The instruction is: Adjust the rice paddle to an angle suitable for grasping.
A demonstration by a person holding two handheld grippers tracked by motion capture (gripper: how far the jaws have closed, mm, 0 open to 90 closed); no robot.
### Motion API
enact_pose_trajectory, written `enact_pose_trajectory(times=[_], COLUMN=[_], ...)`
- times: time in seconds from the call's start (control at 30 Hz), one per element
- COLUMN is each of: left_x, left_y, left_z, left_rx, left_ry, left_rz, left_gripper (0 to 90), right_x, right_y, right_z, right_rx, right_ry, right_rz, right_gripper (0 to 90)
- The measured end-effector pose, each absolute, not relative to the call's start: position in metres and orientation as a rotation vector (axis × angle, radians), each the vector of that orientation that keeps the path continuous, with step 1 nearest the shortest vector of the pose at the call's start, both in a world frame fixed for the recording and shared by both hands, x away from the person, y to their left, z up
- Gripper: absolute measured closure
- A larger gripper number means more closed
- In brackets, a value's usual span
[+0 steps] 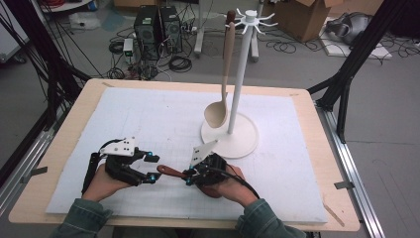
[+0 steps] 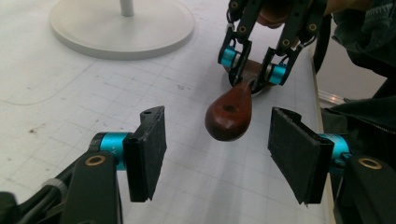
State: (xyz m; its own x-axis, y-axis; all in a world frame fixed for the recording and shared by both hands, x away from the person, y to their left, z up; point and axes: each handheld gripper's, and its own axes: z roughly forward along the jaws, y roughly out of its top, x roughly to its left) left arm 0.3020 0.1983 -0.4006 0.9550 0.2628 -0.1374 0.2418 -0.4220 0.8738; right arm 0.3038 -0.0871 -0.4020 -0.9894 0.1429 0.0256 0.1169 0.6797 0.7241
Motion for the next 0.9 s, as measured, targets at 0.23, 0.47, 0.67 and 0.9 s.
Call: enact_pose_trajectory(times=[0.23,0.47,0.67,0.9], left_x=[0.302,0.304,0.304,0.303], left_y=[0.19,0.18,0.176,0.175], left_z=[-0.401,-0.4,-0.399,-0.398], left_rx=[2.056,2.081,2.097,2.1], left_ry=[0.31,0.265,0.236,0.216], left_rz=[-0.007,-0.037,-0.047,-0.055], left_gripper=[44.8,53.2,61.4,64.8], right_x=[0.301,0.3,0.299,0.3], right_y=[-0.088,-0.09,-0.091,-0.093], right_z=[-0.402,-0.401,-0.401,-0.401], right_rx=[0.199,0.186,0.168,0.163], right_ry=[2.853,2.852,2.848,2.862], right_rz=[1.231,1.241,1.258,1.273], right_gripper=[77.6,77.5,77.5,77.2])
